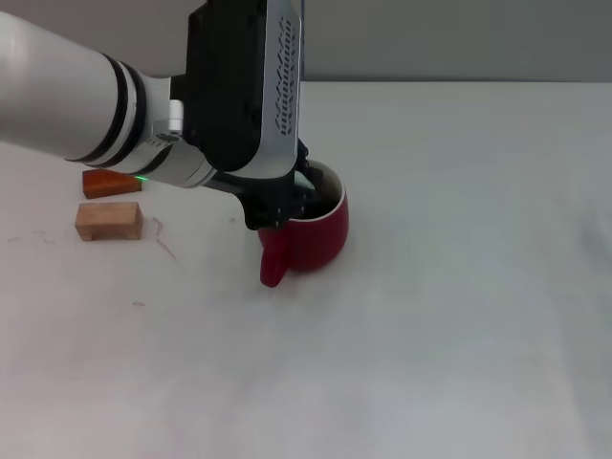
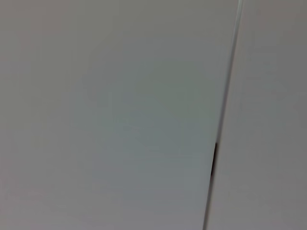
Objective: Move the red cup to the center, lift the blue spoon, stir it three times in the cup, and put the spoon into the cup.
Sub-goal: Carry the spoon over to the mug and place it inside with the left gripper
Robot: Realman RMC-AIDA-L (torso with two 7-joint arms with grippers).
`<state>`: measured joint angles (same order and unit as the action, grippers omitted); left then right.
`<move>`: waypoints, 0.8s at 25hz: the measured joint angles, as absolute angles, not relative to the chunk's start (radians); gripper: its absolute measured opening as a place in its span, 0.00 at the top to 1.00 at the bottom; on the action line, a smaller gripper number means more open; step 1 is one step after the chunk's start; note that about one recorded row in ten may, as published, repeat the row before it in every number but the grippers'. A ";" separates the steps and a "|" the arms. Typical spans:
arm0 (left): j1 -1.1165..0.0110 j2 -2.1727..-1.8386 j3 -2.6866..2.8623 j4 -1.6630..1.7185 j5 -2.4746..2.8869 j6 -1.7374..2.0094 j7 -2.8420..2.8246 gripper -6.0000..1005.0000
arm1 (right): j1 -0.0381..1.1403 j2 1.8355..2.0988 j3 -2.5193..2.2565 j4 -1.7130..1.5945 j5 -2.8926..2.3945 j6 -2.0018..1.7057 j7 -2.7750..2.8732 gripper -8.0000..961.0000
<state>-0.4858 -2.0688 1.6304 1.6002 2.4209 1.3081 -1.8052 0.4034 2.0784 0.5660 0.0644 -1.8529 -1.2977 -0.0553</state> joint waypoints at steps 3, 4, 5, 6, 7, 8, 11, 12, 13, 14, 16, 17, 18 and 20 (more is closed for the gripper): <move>-0.485 -2.069 1.640 1.581 2.428 1.280 -1.809 0.85 | 0.403 2.078 0.566 0.064 -1.853 -1.298 -0.055 0.38; -0.484 -2.069 1.643 1.576 2.430 1.274 -1.809 0.85 | 0.402 2.078 0.566 0.064 -1.853 -1.298 -0.055 0.38; -0.483 -2.069 1.646 1.571 2.432 1.269 -1.809 0.85 | 0.402 2.078 0.566 0.064 -1.853 -1.298 -0.055 0.38; -0.482 -2.069 1.649 1.568 2.433 1.263 -1.808 0.85 | 0.402 2.078 0.566 0.065 -1.853 -1.298 -0.055 0.38; -0.480 -2.069 1.653 1.563 2.437 1.255 -1.808 0.85 | 0.402 2.078 0.566 0.065 -1.853 -1.298 -0.055 0.38; -0.478 -2.069 1.656 1.561 2.439 1.251 -1.808 0.85 | 0.402 2.078 0.566 0.065 -1.853 -1.298 -0.055 0.38; -0.467 -2.069 1.662 1.560 2.442 1.243 -1.805 0.85 | 0.402 2.078 0.565 0.066 -1.853 -1.298 -0.055 0.38; -0.464 -2.068 1.663 1.563 2.442 1.242 -1.805 0.85 | 0.402 2.078 0.564 0.067 -1.853 -1.298 -0.055 0.38; -0.464 -2.068 1.663 1.563 2.442 1.242 -1.805 0.85 | 0.402 2.078 0.564 0.067 -1.853 -1.298 -0.055 0.38; -0.462 -2.068 1.663 1.565 2.442 1.241 -1.805 0.85 | 0.402 2.078 0.563 0.067 -1.853 -1.298 -0.055 0.38; -0.460 -2.067 1.663 1.567 2.442 1.241 -1.807 0.85 | 0.404 2.078 0.563 0.068 -1.853 -1.298 -0.055 0.38; -0.459 -2.067 1.663 1.568 2.442 1.241 -1.810 0.85 | 0.404 2.078 0.563 0.068 -1.853 -1.298 -0.055 0.37; -0.459 -2.067 1.661 1.568 2.442 1.242 -1.813 0.85 | 0.405 2.078 0.562 0.068 -1.853 -1.298 -0.055 0.37; -0.459 -2.066 1.658 1.572 2.444 1.245 -1.824 0.85 | 0.406 2.078 0.558 0.068 -1.853 -1.298 -0.055 0.37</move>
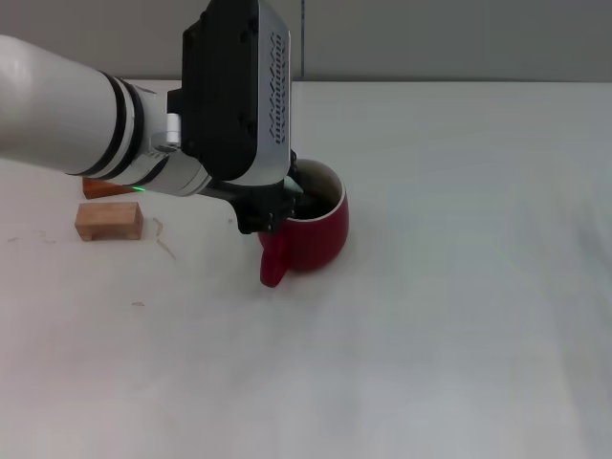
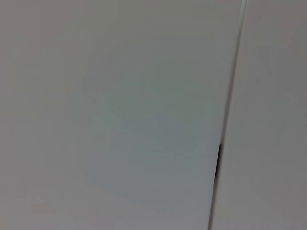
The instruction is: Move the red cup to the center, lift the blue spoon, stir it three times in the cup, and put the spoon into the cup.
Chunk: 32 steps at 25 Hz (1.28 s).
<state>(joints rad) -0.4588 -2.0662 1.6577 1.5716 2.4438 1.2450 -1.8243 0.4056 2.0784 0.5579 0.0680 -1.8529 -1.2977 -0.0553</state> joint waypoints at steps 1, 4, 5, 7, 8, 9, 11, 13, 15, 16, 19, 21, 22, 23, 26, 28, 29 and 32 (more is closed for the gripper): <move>-0.459 -2.066 1.656 1.574 2.447 1.246 -1.831 0.84 | 0.406 2.078 0.556 0.068 -1.853 -1.298 -0.055 0.37; -0.459 -2.065 1.658 1.579 2.476 1.249 -1.858 0.82 | 0.407 2.078 0.555 0.068 -1.853 -1.298 -0.055 0.37; -0.458 -2.065 1.659 1.579 2.484 1.249 -1.863 0.81 | 0.407 2.078 0.555 0.068 -1.853 -1.298 -0.055 0.37; -0.456 -2.065 1.662 1.579 2.491 1.249 -1.866 0.79 | 0.409 2.078 0.555 0.067 -1.853 -1.298 -0.055 0.37; -0.455 -2.065 1.662 1.579 2.492 1.249 -1.866 0.78 | 0.410 2.078 0.555 0.067 -1.853 -1.298 -0.055 0.37; -0.454 -2.065 1.662 1.579 2.492 1.249 -1.866 0.77 | 0.411 2.078 0.555 0.067 -1.853 -1.298 -0.055 0.37; -0.451 -2.065 1.658 1.579 2.493 1.249 -1.866 0.75 | 0.414 2.078 0.555 0.067 -1.853 -1.297 -0.055 0.37; -0.448 -2.065 1.646 1.580 2.486 1.237 -1.868 0.70 | 0.416 2.078 0.555 0.067 -1.853 -1.294 -0.055 0.38; -0.437 -2.065 1.610 1.587 2.444 1.180 -1.875 0.65 | 0.418 2.078 0.555 0.066 -1.853 -1.292 -0.055 0.38; -0.427 -2.065 1.580 1.585 2.397 1.135 -1.875 0.63 | 0.418 2.078 0.557 0.065 -1.853 -1.292 -0.055 0.38; -0.399 -2.063 1.442 1.533 2.160 1.000 -1.818 0.60 | 0.418 2.078 0.561 0.064 -1.852 -1.291 -0.055 0.38; -0.388 -2.063 1.345 1.464 1.964 0.950 -1.741 0.60 | 0.419 2.078 0.565 0.061 -1.848 -1.291 -0.055 0.38; -0.384 -2.063 1.293 1.422 1.855 0.935 -1.703 0.60 | 0.418 2.078 0.568 0.060 -1.846 -1.291 -0.055 0.38; -0.382 -2.063 1.240 1.369 1.741 0.928 -1.656 0.60 | 0.417 2.078 0.573 0.060 -1.846 -1.291 -0.055 0.38; -0.385 -2.063 1.104 1.203 1.460 0.930 -1.528 0.60 | 0.413 2.077 0.594 0.056 -1.844 -1.290 -0.055 0.38; -0.390 -2.062 1.034 1.090 1.301 0.941 -1.417 0.60 | 0.411 2.077 0.608 0.044 -1.844 -1.293 -0.055 0.38; -0.392 -2.062 1.008 1.033 1.224 0.943 -1.342 0.60 | 0.411 2.077 0.614 0.039 -1.844 -1.296 -0.056 0.38; -0.391 -2.063 0.973 0.888 1.033 0.947 -1.120 0.60 | 0.406 2.077 0.630 0.032 -1.844 -1.309 -0.077 0.38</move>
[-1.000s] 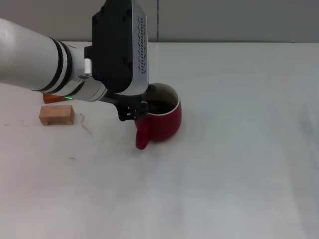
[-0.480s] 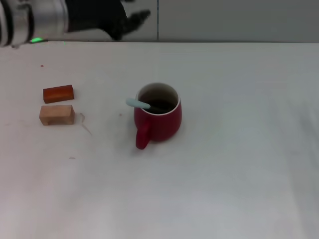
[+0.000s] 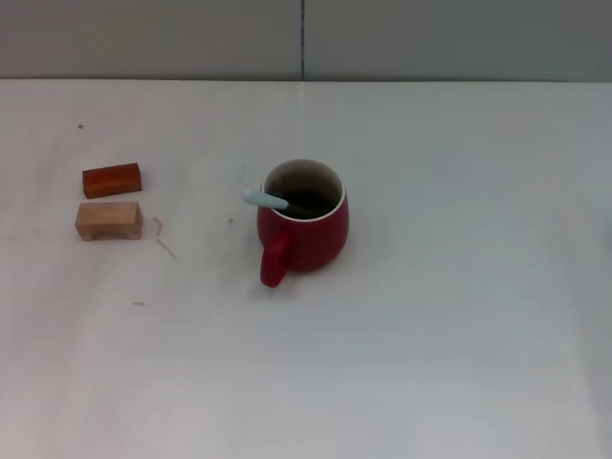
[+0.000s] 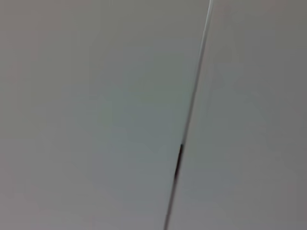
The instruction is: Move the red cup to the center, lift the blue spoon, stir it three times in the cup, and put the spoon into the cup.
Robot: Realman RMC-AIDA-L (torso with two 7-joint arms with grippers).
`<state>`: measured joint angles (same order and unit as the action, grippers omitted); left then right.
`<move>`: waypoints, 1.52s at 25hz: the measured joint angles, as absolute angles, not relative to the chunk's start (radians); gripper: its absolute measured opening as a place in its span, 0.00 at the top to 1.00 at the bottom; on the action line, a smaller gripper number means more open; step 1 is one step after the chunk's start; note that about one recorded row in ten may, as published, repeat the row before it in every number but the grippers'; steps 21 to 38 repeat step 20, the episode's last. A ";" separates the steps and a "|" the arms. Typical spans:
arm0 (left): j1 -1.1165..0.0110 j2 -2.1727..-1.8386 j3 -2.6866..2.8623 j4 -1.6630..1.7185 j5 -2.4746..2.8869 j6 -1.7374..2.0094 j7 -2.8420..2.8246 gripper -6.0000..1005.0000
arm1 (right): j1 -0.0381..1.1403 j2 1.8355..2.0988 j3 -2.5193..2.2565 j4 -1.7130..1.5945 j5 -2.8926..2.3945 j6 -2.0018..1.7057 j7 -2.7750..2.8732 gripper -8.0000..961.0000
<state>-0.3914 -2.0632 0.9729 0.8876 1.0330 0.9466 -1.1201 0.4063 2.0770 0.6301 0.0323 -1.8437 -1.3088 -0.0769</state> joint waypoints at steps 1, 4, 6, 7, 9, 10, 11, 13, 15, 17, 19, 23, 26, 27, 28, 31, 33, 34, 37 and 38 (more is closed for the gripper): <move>-0.390 -2.064 0.970 0.846 0.967 0.947 -1.039 0.60 | 0.401 2.077 0.649 0.032 -1.844 -1.324 -0.098 0.38; -0.386 -2.066 0.969 0.742 0.798 0.950 -0.831 0.60 | 0.393 2.077 0.687 0.033 -1.844 -1.358 -0.108 0.38; -0.390 -2.066 0.966 0.657 0.684 0.975 -0.707 0.60 | 0.390 2.077 0.705 0.033 -1.844 -1.374 -0.109 0.38; -0.394 -2.066 0.963 0.607 0.625 1.000 -0.641 0.60 | 0.387 2.077 0.726 0.033 -1.844 -1.392 -0.109 0.38; -0.407 -2.065 0.957 0.512 0.531 1.053 -0.511 0.60 | 0.380 2.077 0.797 0.035 -1.844 -1.445 -0.109 0.38; -0.414 -2.064 0.954 0.467 0.491 1.078 -0.450 0.60 | 0.380 2.077 0.797 0.035 -1.844 -1.445 -0.109 0.38; -0.414 -2.064 0.954 0.467 0.491 1.078 -0.450 0.60 | 0.376 2.077 0.835 0.040 -1.844 -1.464 -0.109 0.38; -0.418 -2.063 0.956 0.414 0.461 1.092 -0.388 0.60 | 0.369 2.077 0.917 0.053 -1.844 -1.499 -0.108 0.38; -0.414 -2.062 0.956 0.409 0.460 1.089 -0.391 0.58 | 0.362 2.077 0.975 0.064 -1.843 -1.537 -0.102 0.38; -0.408 -2.062 0.948 0.403 0.449 1.087 -0.400 0.54 | 0.357 2.077 0.997 0.067 -1.844 -1.579 -0.100 0.38; -0.404 -2.065 0.935 0.386 0.421 1.090 -0.410 0.50 | 0.355 2.076 1.010 0.068 -1.844 -1.609 -0.100 0.38; -0.404 -2.066 0.934 0.376 0.410 1.093 -0.410 0.48 | 0.355 2.075 1.019 0.068 -1.844 -1.622 -0.099 0.38; -0.404 -2.066 0.934 0.376 0.410 1.093 -0.410 0.48 | 0.355 2.075 1.019 0.068 -1.844 -1.622 -0.099 0.38; -0.404 -2.066 0.934 0.376 0.410 1.093 -0.410 0.48 | 0.355 2.075 1.019 0.068 -1.844 -1.622 -0.099 0.38; -0.404 -2.066 0.934 0.376 0.410 1.093 -0.410 0.48 | 0.355 2.075 1.019 0.068 -1.844 -1.622 -0.099 0.38; -0.404 -2.066 0.934 0.376 0.410 1.093 -0.410 0.48 | 0.355 2.075 1.019 0.068 -1.844 -1.622 -0.099 0.38; -0.404 -2.066 0.934 0.376 0.410 1.093 -0.410 0.48 | 0.355 2.075 1.019 0.068 -1.844 -1.622 -0.099 0.38; -0.404 -2.066 0.934 0.376 0.410 1.093 -0.410 0.48 | 0.355 2.075 1.019 0.068 -1.844 -1.622 -0.099 0.38; -0.404 -2.066 0.934 0.376 0.410 1.093 -0.410 0.48 | 0.355 2.075 1.019 0.068 -1.844 -1.622 -0.099 0.38; -0.404 -2.066 0.934 0.376 0.410 1.093 -0.410 0.48 | 0.355 2.075 1.019 0.068 -1.844 -1.622 -0.099 0.38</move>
